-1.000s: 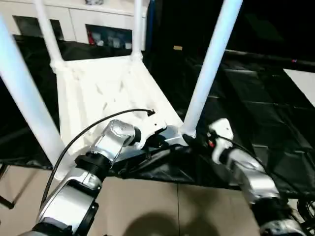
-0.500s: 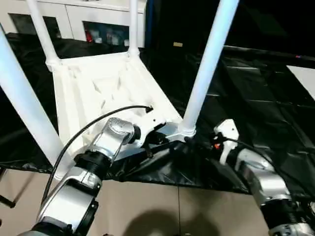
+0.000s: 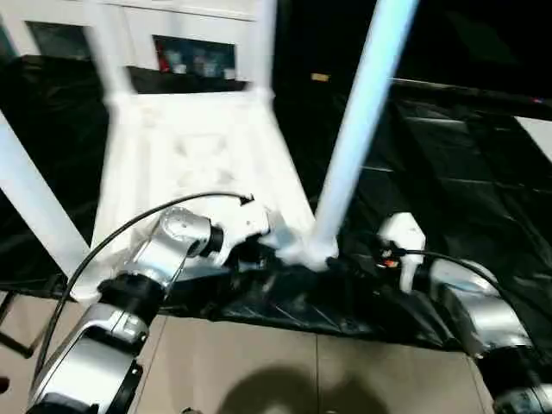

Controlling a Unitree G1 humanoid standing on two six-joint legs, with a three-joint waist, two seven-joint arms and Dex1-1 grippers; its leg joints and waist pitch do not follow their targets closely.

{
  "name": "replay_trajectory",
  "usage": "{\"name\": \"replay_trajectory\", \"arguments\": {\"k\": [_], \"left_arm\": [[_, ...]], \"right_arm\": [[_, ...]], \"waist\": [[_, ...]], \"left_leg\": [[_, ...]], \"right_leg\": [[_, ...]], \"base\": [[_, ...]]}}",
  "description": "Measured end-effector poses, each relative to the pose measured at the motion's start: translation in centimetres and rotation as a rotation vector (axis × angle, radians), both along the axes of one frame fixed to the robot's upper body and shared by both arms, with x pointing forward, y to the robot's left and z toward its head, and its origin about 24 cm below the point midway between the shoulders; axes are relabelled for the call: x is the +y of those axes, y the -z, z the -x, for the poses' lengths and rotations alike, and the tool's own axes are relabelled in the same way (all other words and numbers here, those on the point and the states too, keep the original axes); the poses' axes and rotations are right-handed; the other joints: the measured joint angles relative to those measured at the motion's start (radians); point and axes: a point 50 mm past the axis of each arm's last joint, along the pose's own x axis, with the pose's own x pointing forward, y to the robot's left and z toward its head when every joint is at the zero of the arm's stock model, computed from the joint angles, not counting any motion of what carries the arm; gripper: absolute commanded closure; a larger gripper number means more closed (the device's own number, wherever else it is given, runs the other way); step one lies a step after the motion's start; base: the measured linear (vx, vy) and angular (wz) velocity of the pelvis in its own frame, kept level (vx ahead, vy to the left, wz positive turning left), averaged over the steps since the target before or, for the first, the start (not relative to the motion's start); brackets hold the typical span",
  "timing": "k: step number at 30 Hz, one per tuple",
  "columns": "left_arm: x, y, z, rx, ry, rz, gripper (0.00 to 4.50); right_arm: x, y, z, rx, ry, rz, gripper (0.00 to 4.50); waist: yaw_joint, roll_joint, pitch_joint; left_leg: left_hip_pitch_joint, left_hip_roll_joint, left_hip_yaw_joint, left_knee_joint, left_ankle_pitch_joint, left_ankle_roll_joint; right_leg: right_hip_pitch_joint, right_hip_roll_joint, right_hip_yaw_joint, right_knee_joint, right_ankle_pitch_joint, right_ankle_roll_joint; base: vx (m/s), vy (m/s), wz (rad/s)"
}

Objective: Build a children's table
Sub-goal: Rotate leg to tighten

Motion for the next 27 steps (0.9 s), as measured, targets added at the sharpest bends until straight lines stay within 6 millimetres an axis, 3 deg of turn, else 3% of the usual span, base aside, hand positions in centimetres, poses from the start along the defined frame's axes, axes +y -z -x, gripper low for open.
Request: {"name": "replay_trajectory", "arguments": {"k": [6, 13, 27], "left_arm": [[0.5, -0.1, 0.3, 0.011, 0.04, -0.007, 4.5], [0.7, 0.0, 0.3, 0.02, 0.049, -0.01, 4.5], [1.0, 0.0, 0.2, 0.031, 0.041, -0.011, 4.5]], "right_arm": [[0.5, -0.1, 0.2, 0.017, -0.075, -0.011, 0.5], [1.1, -1.2, -0.7, -0.013, -0.13, -0.023, 1.11], [1.7, -0.9, -0.8, 0.012, -0.179, -0.037, 2.16]], "waist": [[0.009, 0.0, 0.0], [0.012, 0.0, 0.0], [0.011, -0.001, -0.001]], "left_leg": [[0.0, 0.0, 0.002, 0.005, 0.0, 0.0], [0.0, 0.001, 0.003, 0.005, 0.0, 0.0], [0.001, 0.002, 0.003, 0.009, 0.0, 0.0]], "right_leg": [[0.0, -0.001, 0.002, 0.0, 0.0, 0.0], [0.001, -0.001, 0.002, 0.001, 0.0, 0.0], [0.001, 0.0, 0.002, 0.005, 0.0, 0.0]], "base": [[0.0, 0.0, 0.0], [0.0, 0.0, 0.0], [0.0, 0.0, 0.0]]}}
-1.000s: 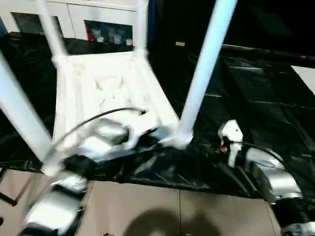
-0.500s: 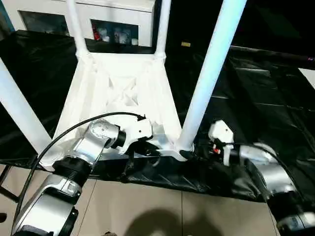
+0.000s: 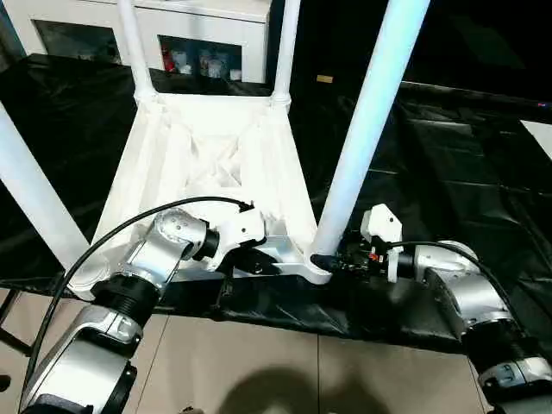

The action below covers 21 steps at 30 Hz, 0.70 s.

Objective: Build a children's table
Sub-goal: Rotate leg to tighten

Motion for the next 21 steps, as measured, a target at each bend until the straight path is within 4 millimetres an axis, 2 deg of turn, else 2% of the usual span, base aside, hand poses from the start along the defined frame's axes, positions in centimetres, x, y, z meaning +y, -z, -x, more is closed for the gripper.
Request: {"name": "replay_trajectory", "arguments": {"k": [1, 9, 12, 16, 18, 20, 21], "left_arm": [[0.0, 0.0, 0.0, 0.002, 0.0, 0.001, 4.5], [-0.4, 0.2, -0.1, 0.043, -0.031, 0.007, 4.5], [-1.0, 0.5, -0.2, 0.05, -0.068, 0.003, 4.5], [-2.4, 1.3, -0.7, 0.037, -0.186, 0.004, 4.5], [-3.0, 1.6, -0.8, 0.032, -0.23, 0.004, 4.5], [-3.5, 2.0, -1.0, 0.039, -0.283, 0.004, 4.5], [-3.7, 2.2, -1.0, 0.039, -0.298, 0.003, 4.5]], "right_arm": [[0.0, 0.1, 0.0, 0.006, 0.0, -0.006, 2.34], [0.1, 0.8, 0.3, 0.066, 0.045, -0.071, 2.5], [0.3, 1.6, 0.6, 0.079, 0.136, -0.112, 2.51], [1.2, 2.9, 0.5, 0.074, 0.368, -0.152, 2.52], [1.6, 3.2, 0.3, 0.071, 0.461, -0.157, 2.52], [2.3, 3.6, 0.0, 0.07, 0.558, -0.163, 2.52], [2.7, 3.7, -0.1, 0.068, 0.592, -0.162, 2.52]], "waist": [[0.0, 0.0, 0.0], [0.0, -0.002, -0.002], [0.0, -0.004, -0.007], [-0.003, -0.01, -0.017], [-0.011, -0.01, -0.019], [-0.028, -0.008, -0.02], [-0.035, -0.003, -0.019]], "left_leg": [[0.0, 0.0, 0.0, 0.0, 0.0, 0.0], [0.002, 0.0, 0.0, 0.001, 0.0, 0.0], [0.006, -0.001, 0.001, 0.001, 0.0, 0.0], [0.009, -0.001, -0.001, 0.001, -0.001, -0.001], [0.013, -0.002, -0.006, 0.001, -0.001, -0.001], [0.019, -0.005, -0.013, 0.0, -0.001, -0.001], [0.021, -0.005, -0.016, 0.0, -0.001, -0.001]], "right_leg": [[0.0, 0.0, 0.0, 0.0, 0.0, 0.0], [0.001, 0.0, 0.0, 0.003, -0.001, -0.001], [0.006, -0.001, 0.001, 0.002, -0.001, -0.001], [0.008, -0.001, 0.001, 0.001, -0.004, 0.004], [0.009, -0.001, 0.0, -0.003, -0.005, 0.006], [0.012, -0.001, -0.004, -0.01, -0.007, 0.008], [0.016, -0.001, -0.008, -0.016, -0.007, 0.009]], "base": [[0.0, 0.0, 0.0], [0.0, 0.0, 0.0], [0.0, 0.0, 0.0], [0.0, 0.0, 0.0], [-0.033, 0.003, -0.02], [-0.068, 0.01, -0.05], [-0.06, 0.024, -0.05]]}}
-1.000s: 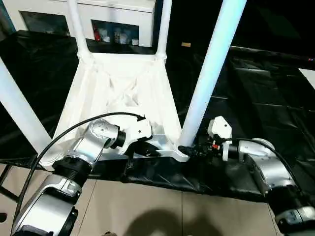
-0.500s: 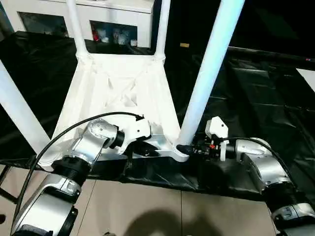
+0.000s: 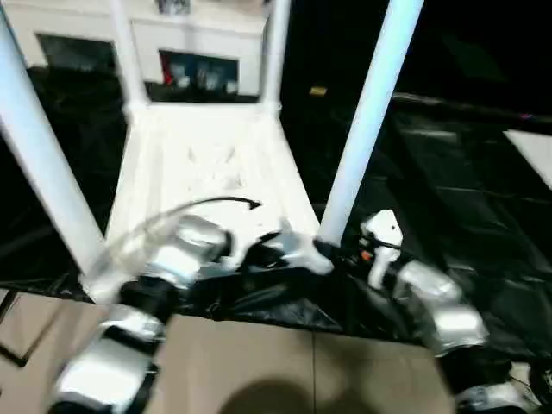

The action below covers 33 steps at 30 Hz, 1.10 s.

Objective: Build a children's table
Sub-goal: Rotate leg to tighten

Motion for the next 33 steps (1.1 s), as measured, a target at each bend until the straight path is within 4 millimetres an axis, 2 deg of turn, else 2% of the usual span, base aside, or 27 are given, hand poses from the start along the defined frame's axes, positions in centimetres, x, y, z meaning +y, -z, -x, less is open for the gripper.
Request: {"name": "replay_trajectory", "arguments": {"k": [3, 4, 5, 6, 7, 9, 11, 13, 15, 17, 18, 20, 22, 24, 26, 27, 29, 33], "left_arm": [[0.0, 0.2, -0.2, 0.0, -0.035, -0.006, 4.5], [0.0, 0.2, -0.3, -0.002, -0.038, -0.005, 4.5], [0.0, 0.2, -0.3, -0.001, -0.038, -0.005, 4.5], [0.0, 0.2, -0.3, -0.002, -0.039, -0.005, 4.5], [0.0, 0.2, -0.3, -0.003, -0.041, -0.002, 4.5], [0.0, 0.1, -0.3, -0.005, -0.045, 0.004, 4.5], [0.1, 0.0, -0.4, -0.005, -0.039, 0.013, 4.5], [0.3, -0.2, -0.3, -0.01, -0.009, 0.021, 4.5], [0.7, -0.4, -0.3, -0.015, 0.02, 0.025, 4.5], [1.1, -0.6, 0.0, -0.016, 0.06, 0.046, 4.5], [1.3, -0.8, 0.1, -0.021, 0.083, 0.05, 4.5], [1.6, -1.2, 0.4, -0.029, 0.143, 0.059, 4.5], [1.8, -1.6, 0.8, -0.025, 0.209, 0.064, 4.5], [1.9, -1.8, 1.2, -0.023, 0.267, 0.061, 4.5], [2.4, -2.0, 1.4, -0.024, 0.305, 0.065, 4.5], [2.6, -2.2, 1.4, -0.024, 0.315, 0.061, 4.5], [3.1, -2.3, 1.4, -0.026, 0.329, 0.054, 4.5], [3.4, -2.4, 1.5, -0.018, 0.35, 0.054, 4.5]], "right_arm": [[0.9, -0.1, -0.6, -0.004, 0.046, 0.022, 2.52], [0.9, -0.1, -0.7, -0.005, 0.05, 0.024, 2.52], [1.0, -0.1, -0.8, -0.005, 0.053, 0.024, 2.52], [0.9, -0.1, -0.8, -0.005, 0.055, 0.023, 2.52], [0.9, -0.1, -0.8, -0.007, 0.06, 0.018, 1.96], [0.9, -0.3, -0.9, -0.009, 0.067, -0.001, 1.8], [0.8, -0.4, -0.9, -0.007, 0.055, -0.038, 1.73], [0.2, -0.7, -0.8, -0.018, -0.004, -0.035, 1.46], [-0.3, -0.9, -0.7, -0.028, -0.061, -0.025, 1.39], [-0.8, -1.3, -0.5, -0.039, -0.148, -0.008, 1.39], [-1.2, -1.5, -0.4, -0.043, -0.187, 0.004, 1.39], [-1.6, -1.9, -0.2, -0.05, -0.272, 0.023, 1.39], [-1.9, -2.2, 0.1, -0.048, -0.36, 0.048, 1.39], [-2.1, -2.2, 0.4, -0.034, -0.441, 0.069, 1.39], [-2.2, -2.2, 0.6, -0.022, -0.513, 0.09, 1.39], [-2.1, -2.3, 0.7, -0.017, -0.545, 0.092, 1.65], [-2.2, -2.7, 0.5, -0.007, -0.61, 0.111, 1.73], [-2.2, -2.8, 0.6, 0.01, -0.661, 0.108, 1.88]], "waist": [[-0.026, 0.02, 0.007], [-0.034, 0.026, 0.01], [-0.04, 0.026, 0.012], [-0.047, 0.026, 0.014], [-0.052, 0.026, 0.018], [-0.057, 0.032, 0.022], [-0.061, 0.037, 0.026], [-0.065, 0.037, 0.03], [-0.066, 0.036, 0.031], [-0.064, 0.036, 0.031], [-0.062, 0.035, 0.03], [-0.045, 0.03, 0.027], [-0.026, 0.023, 0.028], [-0.008, 0.019, 0.027], [0.007, 0.019, 0.027], [0.009, 0.02, 0.026], [0.013, 0.02, 0.026], [0.021, 0.02, 0.026]], "left_leg": [[0.003, 0.0, -0.021, -0.004, -0.001, 0.001], [0.002, 0.0, -0.029, -0.01, -0.001, 0.001], [0.002, 0.0, -0.03, -0.015, -0.001, 0.001], [0.003, -0.001, -0.029, -0.016, -0.001, 0.001], [0.005, -0.002, -0.026, -0.016, -0.001, 0.001], [0.005, 0.0, -0.025, -0.016, -0.001, 0.002], [0.003, 0.0, -0.028, -0.018, -0.001, 0.002], [0.003, -0.002, -0.026, -0.019, -0.001, 0.002], [0.001, -0.002, -0.024, -0.02, -0.001, 0.002], [-0.007, -0.003, -0.023, -0.02, -0.001, 0.002], [-0.012, -0.003, -0.021, -0.02, -0.001, 0.002], [-0.022, -0.004, -0.01, -0.015, 0.0, 0.003], [-0.021, -0.001, 0.007, -0.005, 0.003, 0.007], [-0.022, 0.0, 0.015, -0.005, 0.003, 0.007], [-0.024, 0.005, 0.019, -0.006, 0.003, 0.007], [-0.026, 0.008, 0.019, -0.004, 0.004, 0.008], [-0.027, 0.015, 0.02, -0.002, 0.006, 0.012], [-0.026, 0.017, 0.027, -0.001, 0.006, 0.012]], "right_leg": [[0.023, -0.001, -0.034, -0.041, -0.001, -0.001], [0.034, -0.006, -0.054, -0.055, -0.003, -0.004], [0.04, -0.01, -0.058, -0.06, -0.007, -0.009], [0.04, -0.01, -0.058, -0.06, -0.011, -0.013], [0.037, -0.013, -0.06, -0.06, -0.011, -0.013], [0.04, -0.02, -0.079, -0.064, -0.011, -0.012], [0.043, -0.025, -0.084, -0.066, -0.012, -0.012], [0.04, -0.026, -0.08, -0.064, -0.012, -0.012], [0.037, -0.031, -0.08, -0.059, -0.012, -0.012], [0.032, -0.031, -0.077, -0.056, -0.012, -0.012], [0.024, -0.031, -0.073, -0.051, -0.012, -0.012], [0.004, -0.03, -0.055, -0.029, -0.001, -0.026], [-0.004, -0.03, -0.036, -0.004, 0.022, -0.039], [-0.012, -0.027, -0.02, 0.011, 0.015, -0.027], [-0.017, -0.021, -0.017, 0.014, 0.011, -0.02], [-0.018, -0.016, -0.017, 0.014, 0.01, -0.02], [-0.019, -0.012, -0.019, 0.014, 0.008, -0.02], [-0.02, -0.011, -0.017, 0.015, 0.006, -0.022]], "base": [[-0.039, 0.021, -0.03], [0.0, 0.0, 0.0], [0.0, 0.0, 0.0], [0.0, 0.0, 0.0], [0.0, 0.0, 0.0], [0.0, 0.0, 0.0], [0.0, 0.0, 0.0], [0.0, 0.0, 0.0], [0.0, 0.0, 0.0], [0.027, -0.004, -0.02], [0.0, 0.0, 0.0], [0.0, 0.0, 0.0], [0.0, 0.0, 0.0], [0.068, -0.049, 0.12], [0.071, -0.039, 0.04], [0.054, -0.026, -0.08], [0.027, -0.013, -0.04], [0.0, 0.0, 0.0]]}}
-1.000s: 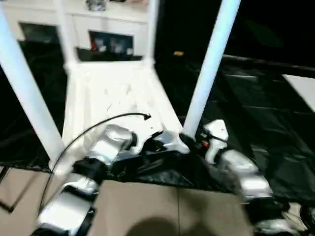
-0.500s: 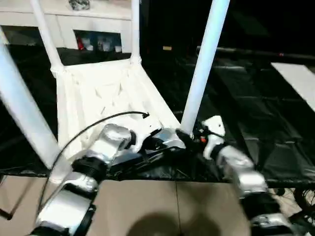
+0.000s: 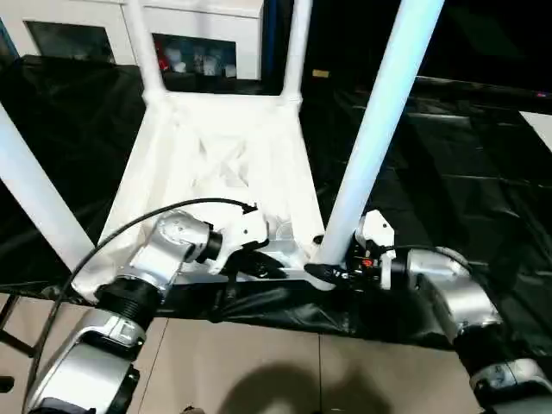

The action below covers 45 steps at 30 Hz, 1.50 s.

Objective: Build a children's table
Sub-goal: Rotate leg to tighten

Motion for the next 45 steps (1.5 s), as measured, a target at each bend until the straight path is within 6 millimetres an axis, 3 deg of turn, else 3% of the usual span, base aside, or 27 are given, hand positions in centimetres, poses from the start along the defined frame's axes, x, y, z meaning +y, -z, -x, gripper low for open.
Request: {"name": "replay_trajectory", "arguments": {"k": [5, 14, 22, 26, 31, 33, 35, 40, 45], "left_arm": [[0.3, 0.0, 0.0, 0.012, 0.017, -0.004, 4.5], [0.3, 0.1, -0.2, 0.028, -0.001, -0.008, 4.5], [-1.9, 0.5, -1.3, -0.04, -0.191, 0.005, 4.5], [-4.5, 1.0, -1.6, -0.07, -0.324, 0.031, 4.5], [-5.3, 1.3, -1.6, -0.092, -0.376, 0.04, 4.5], [-5.3, 1.4, -1.6, -0.092, -0.377, 0.04, 4.5], [-5.4, 1.4, -1.6, -0.091, -0.378, 0.041, 4.5], [-5.4, 1.3, -1.4, -0.085, -0.369, 0.044, 4.5], [-4.3, 1.0, -1.0, -0.084, -0.296, 0.031, 4.5]], "right_arm": [[0.1, -0.2, 0.0, 0.031, -0.044, -0.004, 1.89], [0.4, 0.3, 0.2, 0.063, 0.002, -0.043, 1.9], [0.7, 1.7, -0.5, 0.008, 0.395, -0.128, 1.91], [1.5, 2.5, -1.3, -0.024, 0.747, -0.184, 1.91], [2.5, 2.7, -1.8, -0.035, 0.887, -0.172, 1.91], [2.7, 2.7, -1.8, -0.045, 0.894, -0.162, 1.91], [2.7, 2.7, -1.8, -0.056, 0.892, -0.151, 1.35], [2.7, 2.7, -1.6, -0.063, 0.873, -0.168, 0.88], [1.3, 2.4, -0.7, -0.067, 0.665, -0.161, 0.77]], "waist": [[0.014, -0.002, 0.001], [0.017, -0.009, 0.004], [0.01, -0.013, 0.003], [-0.007, -0.011, 0.001], [-0.016, -0.014, -0.004], [-0.019, -0.012, -0.005], [-0.022, -0.009, -0.007], [-0.025, -0.009, -0.007], [-0.024, -0.009, -0.007]], "left_leg": [[0.003, 0.001, 0.007, 0.004, -0.003, -0.005], [0.006, 0.0, 0.011, 0.008, -0.003, -0.006], [0.009, -0.002, 0.009, 0.008, -0.004, -0.007], [0.009, -0.006, 0.007, 0.008, -0.003, -0.008], [0.009, -0.007, 0.005, 0.007, -0.003, -0.008], [0.008, -0.007, 0.005, 0.007, -0.003, -0.008], [0.008, -0.007, 0.005, 0.005, -0.003, -0.008], [0.006, -0.007, 0.005, 0.004, -0.003, -0.008], [0.005, -0.007, 0.005, 0.003, -0.003, -0.007]], "right_leg": [[0.0, -0.001, 0.008, 0.004, 0.0, 0.0], [-0.003, -0.001, 0.019, 0.013, 0.0, 0.0], [-0.003, -0.001, 0.024, 0.012, -0.004, 0.007], [-0.003, -0.002, 0.025, 0.011, -0.004, 0.008], [-0.003, -0.002, 0.025, 0.009, -0.004, 0.008], [-0.003, -0.002, 0.025, 0.007, -0.004, 0.008], [-0.002, -0.002, 0.025, 0.002, -0.004, 0.008], [-0.001, -0.001, 0.025, -0.003, -0.004, 0.008], [-0.001, -0.001, 0.024, -0.003, 0.0, 0.011]], "base": [[0.0, 0.0, 0.0], [0.0, 0.0, 0.0], [0.0, 0.0, 0.0], [0.0, 0.0, 0.0], [0.0, 0.0, 0.0], [0.0, 0.0, 0.0], [0.0, 0.0, 0.0], [0.0, 0.0, 0.0], [0.0, 0.0, 0.0]]}}
